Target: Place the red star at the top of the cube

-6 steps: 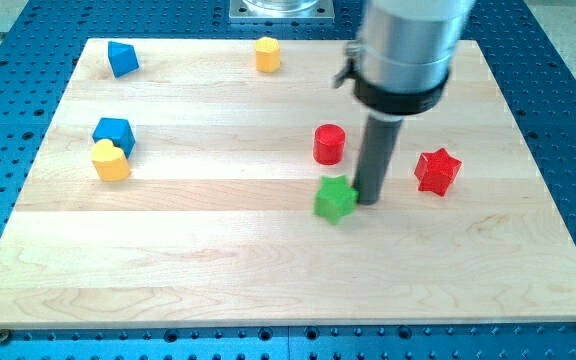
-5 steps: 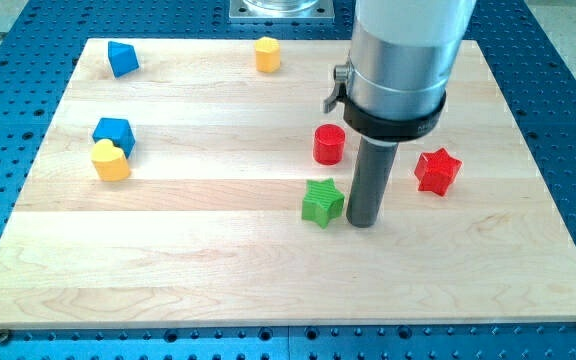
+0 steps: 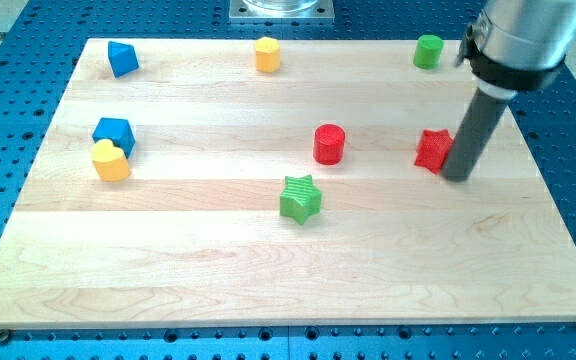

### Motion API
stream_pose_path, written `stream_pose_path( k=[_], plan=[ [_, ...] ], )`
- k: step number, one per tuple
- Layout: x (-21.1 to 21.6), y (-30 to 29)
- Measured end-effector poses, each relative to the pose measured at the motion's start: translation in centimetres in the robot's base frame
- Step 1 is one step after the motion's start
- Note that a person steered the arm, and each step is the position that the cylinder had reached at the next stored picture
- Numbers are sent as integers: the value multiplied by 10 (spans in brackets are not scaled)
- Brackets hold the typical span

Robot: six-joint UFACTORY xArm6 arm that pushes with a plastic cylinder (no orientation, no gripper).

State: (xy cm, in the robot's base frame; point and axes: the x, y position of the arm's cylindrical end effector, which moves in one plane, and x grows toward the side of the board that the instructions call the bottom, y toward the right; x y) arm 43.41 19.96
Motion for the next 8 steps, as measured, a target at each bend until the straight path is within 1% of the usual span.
stream_pose_path(
  k=[1, 2, 3, 4, 5, 6, 7, 8],
  plan=[
    [-46, -31],
    [-61, -61],
    [-65, -120],
    [-65, -96],
    [-79, -85],
    [-96, -136],
    [-95, -129],
    [-109, -149]
  ],
)
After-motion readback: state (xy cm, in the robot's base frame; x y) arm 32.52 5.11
